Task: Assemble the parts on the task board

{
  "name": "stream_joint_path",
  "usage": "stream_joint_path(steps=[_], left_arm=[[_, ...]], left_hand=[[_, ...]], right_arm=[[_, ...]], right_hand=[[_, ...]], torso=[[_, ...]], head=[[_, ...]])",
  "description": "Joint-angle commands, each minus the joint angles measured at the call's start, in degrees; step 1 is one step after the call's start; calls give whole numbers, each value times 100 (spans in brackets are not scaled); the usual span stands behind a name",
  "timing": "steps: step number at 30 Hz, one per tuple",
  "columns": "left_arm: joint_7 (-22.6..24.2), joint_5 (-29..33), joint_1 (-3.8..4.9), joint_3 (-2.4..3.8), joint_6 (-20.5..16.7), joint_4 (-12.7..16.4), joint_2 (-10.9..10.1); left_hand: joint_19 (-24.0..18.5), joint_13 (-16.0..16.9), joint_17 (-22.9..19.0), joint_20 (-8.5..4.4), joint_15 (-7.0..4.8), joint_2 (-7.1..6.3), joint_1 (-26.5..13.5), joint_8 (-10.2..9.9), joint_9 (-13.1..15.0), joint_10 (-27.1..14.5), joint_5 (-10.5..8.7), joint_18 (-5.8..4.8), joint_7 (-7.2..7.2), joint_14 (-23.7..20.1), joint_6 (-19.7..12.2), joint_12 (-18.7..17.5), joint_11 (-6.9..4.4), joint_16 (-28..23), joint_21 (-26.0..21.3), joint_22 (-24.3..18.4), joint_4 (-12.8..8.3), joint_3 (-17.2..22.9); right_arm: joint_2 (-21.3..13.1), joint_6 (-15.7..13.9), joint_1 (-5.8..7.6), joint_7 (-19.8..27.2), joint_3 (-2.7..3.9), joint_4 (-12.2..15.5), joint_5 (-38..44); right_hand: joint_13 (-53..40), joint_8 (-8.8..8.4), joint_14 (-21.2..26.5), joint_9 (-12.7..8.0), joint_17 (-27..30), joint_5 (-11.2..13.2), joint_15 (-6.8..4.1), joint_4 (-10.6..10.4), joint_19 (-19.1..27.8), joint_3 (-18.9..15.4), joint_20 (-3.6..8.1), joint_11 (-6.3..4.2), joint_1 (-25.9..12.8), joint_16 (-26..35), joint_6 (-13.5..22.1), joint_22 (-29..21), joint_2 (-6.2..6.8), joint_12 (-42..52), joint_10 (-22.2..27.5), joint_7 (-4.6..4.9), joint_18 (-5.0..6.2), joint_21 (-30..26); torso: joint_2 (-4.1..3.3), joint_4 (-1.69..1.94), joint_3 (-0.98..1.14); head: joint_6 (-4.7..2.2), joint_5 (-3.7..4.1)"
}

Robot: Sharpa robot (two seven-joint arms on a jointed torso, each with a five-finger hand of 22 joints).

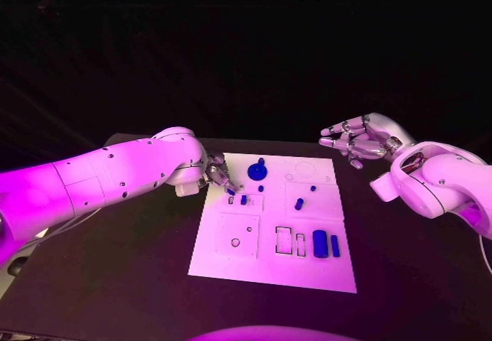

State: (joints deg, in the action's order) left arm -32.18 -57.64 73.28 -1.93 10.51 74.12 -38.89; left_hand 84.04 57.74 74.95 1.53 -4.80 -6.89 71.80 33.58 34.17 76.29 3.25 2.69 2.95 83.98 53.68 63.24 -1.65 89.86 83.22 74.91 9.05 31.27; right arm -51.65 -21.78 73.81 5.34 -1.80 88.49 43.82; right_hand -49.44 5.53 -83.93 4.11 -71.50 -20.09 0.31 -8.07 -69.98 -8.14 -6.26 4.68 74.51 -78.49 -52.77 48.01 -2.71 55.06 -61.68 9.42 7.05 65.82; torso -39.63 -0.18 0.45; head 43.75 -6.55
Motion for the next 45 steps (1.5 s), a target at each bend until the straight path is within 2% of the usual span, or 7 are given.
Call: stream_joint_path(steps=[1,8,20,24,40,42,45], left_arm=[[110,-125,-66,-1,-260,109,-42],[43,-211,-122,-2,-110,202,-101],[1,-432,-143,-2,129,282,-158],[-17,-468,-147,-2,141,298,-172],[-176,-456,-152,-2,225,332,-184],[-189,-397,-153,-2,223,336,-180],[-224,-280,-153,-2,226,336,-168]], left_hand=[[280,-8,1505,-31,-7,-41,-13,35,9,27,16,-75,-41,602,6,9,-4,14,18,906,-771,797],[280,-11,1505,-32,-7,-47,-17,37,9,29,17,-74,-42,602,10,7,-5,14,17,905,-773,804],[283,-23,1505,-35,-9,-84,-27,48,9,41,29,-77,-49,602,33,-2,-12,14,23,913,-799,847],[283,-32,1505,-35,-10,-95,-32,51,8,43,40,-77,-51,602,40,-9,-13,14,23,913,-806,863],[284,-40,1505,-38,-13,-122,-67,61,6,58,90,-77,-53,602,61,-17,-15,14,23,916,-812,917],[283,-50,1505,-38,-14,-125,-103,66,6,62,95,-76,-55,602,71,-25,-16,14,22,916,-795,930],[286,-35,1505,-37,-22,-101,-398,127,26,104,45,-78,-103,602,174,-2,-38,14,26,925,-575,827]], right_arm=[[3,91,-6,9,0,-4,38],[1,68,-15,28,0,-11,38],[1,61,-22,54,0,-18,32],[-1,65,-23,56,0,-14,31],[1,62,-26,58,0,-17,100],[-1,62,-26,55,0,-16,102],[-4,63,-26,52,0,-12,103]], right_hand=[[-1,19,-73,3,5,18,-31,4,3,-22,32,-27,58,25,-9,-5,-18,8,16,-6,96,-28],[-4,20,-75,3,0,24,-31,-2,1,-29,32,-27,58,23,-9,-4,-20,15,12,-5,95,-29],[-12,21,-77,3,-6,24,-31,-4,0,-30,32,-27,59,19,-10,-3,-22,24,4,-5,95,-28],[-12,21,-77,3,-6,24,-31,-4,0,-30,32,-27,59,19,-10,-3,-22,24,4,-5,95,-28],[4,23,-73,3,6,25,-31,-6,1,-31,32,-27,61,27,-11,-6,-24,12,14,-6,95,-30],[4,23,-73,3,6,25,-31,-6,1,-31,32,-27,61,27,-11,-6,-24,12,14,-6,95,-30],[4,23,-73,3,6,25,-31,-6,1,-31,32,-27,61,27,-11,-6,-24,12,14,-6,95,-30]], torso=[[12,4,-4],[9,7,8],[7,11,-5],[8,11,6],[7,2,6],[8,3,5],[11,2,10]], head=[[22,-21],[38,-36],[69,-38],[62,-50],[84,-73],[92,-62],[92,-52]])
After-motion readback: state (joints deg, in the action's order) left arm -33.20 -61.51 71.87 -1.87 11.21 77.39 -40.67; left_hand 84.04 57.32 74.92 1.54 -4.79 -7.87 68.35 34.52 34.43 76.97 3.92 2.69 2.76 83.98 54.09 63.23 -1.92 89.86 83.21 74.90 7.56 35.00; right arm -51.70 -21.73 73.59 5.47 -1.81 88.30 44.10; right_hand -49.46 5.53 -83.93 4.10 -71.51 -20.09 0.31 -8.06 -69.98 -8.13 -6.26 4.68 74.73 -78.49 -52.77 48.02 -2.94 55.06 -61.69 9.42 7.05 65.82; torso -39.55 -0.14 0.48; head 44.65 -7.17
